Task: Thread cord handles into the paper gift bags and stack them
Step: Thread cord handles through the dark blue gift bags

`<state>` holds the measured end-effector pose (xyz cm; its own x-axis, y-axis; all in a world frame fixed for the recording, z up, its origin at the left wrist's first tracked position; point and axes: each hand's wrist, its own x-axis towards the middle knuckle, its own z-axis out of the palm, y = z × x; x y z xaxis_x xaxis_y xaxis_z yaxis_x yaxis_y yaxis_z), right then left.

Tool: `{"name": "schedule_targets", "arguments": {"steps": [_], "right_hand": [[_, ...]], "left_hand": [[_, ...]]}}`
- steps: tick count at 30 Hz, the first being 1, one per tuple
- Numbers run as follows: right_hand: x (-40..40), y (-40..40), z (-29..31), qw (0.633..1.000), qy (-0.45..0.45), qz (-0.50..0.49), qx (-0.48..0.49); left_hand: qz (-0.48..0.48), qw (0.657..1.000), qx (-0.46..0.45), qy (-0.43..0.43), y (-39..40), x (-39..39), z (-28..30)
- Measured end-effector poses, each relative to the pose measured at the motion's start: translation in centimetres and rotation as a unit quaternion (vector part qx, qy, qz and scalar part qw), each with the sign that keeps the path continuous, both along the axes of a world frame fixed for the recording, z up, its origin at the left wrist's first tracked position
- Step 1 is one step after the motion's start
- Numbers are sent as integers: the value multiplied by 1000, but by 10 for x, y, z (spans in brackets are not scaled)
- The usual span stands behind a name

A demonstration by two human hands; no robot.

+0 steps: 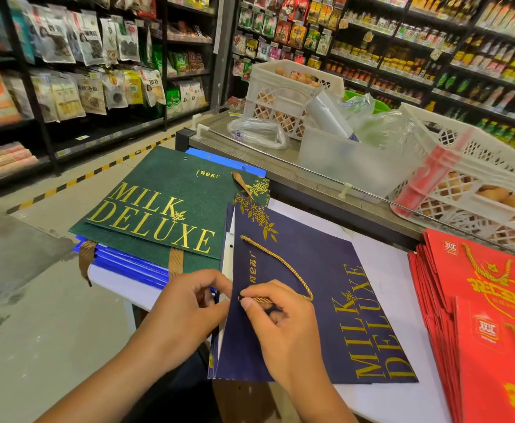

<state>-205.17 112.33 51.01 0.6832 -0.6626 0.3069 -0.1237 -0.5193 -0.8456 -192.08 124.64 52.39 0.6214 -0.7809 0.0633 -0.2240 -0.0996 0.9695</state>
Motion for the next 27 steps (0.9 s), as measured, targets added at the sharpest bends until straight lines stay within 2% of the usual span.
{"name": "schedule_targets", "arguments": {"steps": [3,10,22,27], "right_hand": [[-2,0,3,1000,1,-6,26],[-8,-2,6,988,-16,-2,151],[-10,0,16,985,-10,34,169],[-11,0,22,983,-24,41,175]], "left_hand": [[-20,999,3,-34,-1,3,2],[-48,999,11,-15,1,6,-6],[-139,990,-9,-12,9,19,-5],[-140,990,-24,4,13,22,-8]]}}
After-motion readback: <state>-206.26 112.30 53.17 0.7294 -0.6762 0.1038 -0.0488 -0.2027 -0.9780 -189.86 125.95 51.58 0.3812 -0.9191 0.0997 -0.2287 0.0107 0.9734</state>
